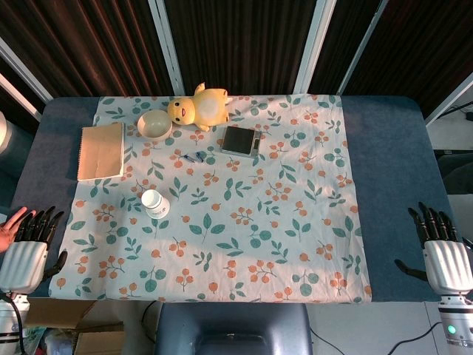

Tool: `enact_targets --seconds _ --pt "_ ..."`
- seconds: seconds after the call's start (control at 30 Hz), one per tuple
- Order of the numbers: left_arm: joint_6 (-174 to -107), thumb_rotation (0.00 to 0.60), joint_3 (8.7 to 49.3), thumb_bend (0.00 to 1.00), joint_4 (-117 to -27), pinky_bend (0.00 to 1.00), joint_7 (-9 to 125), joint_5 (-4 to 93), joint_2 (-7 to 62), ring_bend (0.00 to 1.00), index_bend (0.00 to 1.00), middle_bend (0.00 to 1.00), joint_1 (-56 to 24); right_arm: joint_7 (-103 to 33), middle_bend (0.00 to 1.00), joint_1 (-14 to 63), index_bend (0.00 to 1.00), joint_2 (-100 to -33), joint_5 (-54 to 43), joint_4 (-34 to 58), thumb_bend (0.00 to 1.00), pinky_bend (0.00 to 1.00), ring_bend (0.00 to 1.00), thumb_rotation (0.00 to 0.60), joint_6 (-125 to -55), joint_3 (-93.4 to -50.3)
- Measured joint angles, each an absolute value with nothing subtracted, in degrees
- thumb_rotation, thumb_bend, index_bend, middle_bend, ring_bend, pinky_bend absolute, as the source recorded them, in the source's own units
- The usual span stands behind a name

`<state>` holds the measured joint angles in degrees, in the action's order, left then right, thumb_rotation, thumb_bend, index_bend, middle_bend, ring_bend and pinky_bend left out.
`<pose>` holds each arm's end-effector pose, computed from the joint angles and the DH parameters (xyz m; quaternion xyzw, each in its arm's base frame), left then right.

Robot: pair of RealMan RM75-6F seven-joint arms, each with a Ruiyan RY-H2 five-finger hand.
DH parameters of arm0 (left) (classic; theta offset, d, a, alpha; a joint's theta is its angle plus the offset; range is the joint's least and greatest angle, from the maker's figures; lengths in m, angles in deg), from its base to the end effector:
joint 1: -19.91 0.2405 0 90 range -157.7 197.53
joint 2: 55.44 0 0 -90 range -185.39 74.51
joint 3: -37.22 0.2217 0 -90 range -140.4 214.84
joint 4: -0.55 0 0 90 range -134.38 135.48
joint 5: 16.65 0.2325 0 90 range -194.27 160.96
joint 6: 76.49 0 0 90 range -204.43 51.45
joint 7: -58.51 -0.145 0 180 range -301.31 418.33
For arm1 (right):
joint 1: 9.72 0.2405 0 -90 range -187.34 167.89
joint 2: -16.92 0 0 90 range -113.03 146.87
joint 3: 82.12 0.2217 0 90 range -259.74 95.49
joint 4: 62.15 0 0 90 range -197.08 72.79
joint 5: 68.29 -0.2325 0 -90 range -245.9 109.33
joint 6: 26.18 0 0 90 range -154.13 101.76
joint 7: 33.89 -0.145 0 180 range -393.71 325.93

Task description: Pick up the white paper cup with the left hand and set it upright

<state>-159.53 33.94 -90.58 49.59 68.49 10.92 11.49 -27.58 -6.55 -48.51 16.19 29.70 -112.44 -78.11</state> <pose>-0.2803 0.2007 0.1109 -0.6320 -0.3383 -0.3566 0.5991 -0.2941 -0.1771 0.1246 0.5902 -0.3626 0.3592 0.6254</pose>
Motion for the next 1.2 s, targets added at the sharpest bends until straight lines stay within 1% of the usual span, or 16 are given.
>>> enact_targets --seconds 0.4,0.6,0.7,0.9,1.03,1.2 --pt "-159.68 0.6 33.95 0.37 -91.14 0.0 49.5 69.03 10.48 0.0 0.0 0.0 11.23 -27.92 0.0 -6.71 0.0 -48.51 16.07 29.5 0.16 0.0 0.0 0.6 -112.48 -78.0" --pt "-158.22 0.6 33.48 0.37 -94.36 0.0 46.39 70.0 9.38 0.0 0.0 0.0 9.41 -28.16 0.0 -6.84 0.0 -48.35 15.74 29.31 0.16 0.0 0.0 0.6 -112.37 -77.94" --pt "-155.88 0.6 32.81 0.37 -97.18 0.0 43.37 70.21 8.76 0.0 0.0 0.0 7.31 -28.76 0.0 -7.02 0.0 -48.26 15.61 29.18 0.16 0.0 0.0 0.6 -112.52 -77.9" --pt "-148.59 0.6 30.49 0.37 -102.63 0.0 34.48 67.82 8.28 0.0 0.0 0.0 1.58 -30.03 0.0 -7.29 0.0 -47.95 15.46 28.43 0.16 0.0 0.0 0.6 -112.72 -77.8" --pt "-143.09 0.6 28.17 0.37 -105.04 0.0 27.31 62.58 9.17 0.0 0.0 0.0 -3.42 -31.2 0.0 -7.34 0.0 -47.86 15.33 27.75 0.16 0.0 0.0 0.6 -112.49 -77.75" --pt "-138.89 0.6 26.35 0.37 -105.4 0.0 18.46 55.72 11.5 0.0 0.0 0.0 -8.59 -31.76 0.0 -7.28 0.0 -47.67 15.17 27.42 0.16 0.0 0.0 0.6 -112.18 -77.67"
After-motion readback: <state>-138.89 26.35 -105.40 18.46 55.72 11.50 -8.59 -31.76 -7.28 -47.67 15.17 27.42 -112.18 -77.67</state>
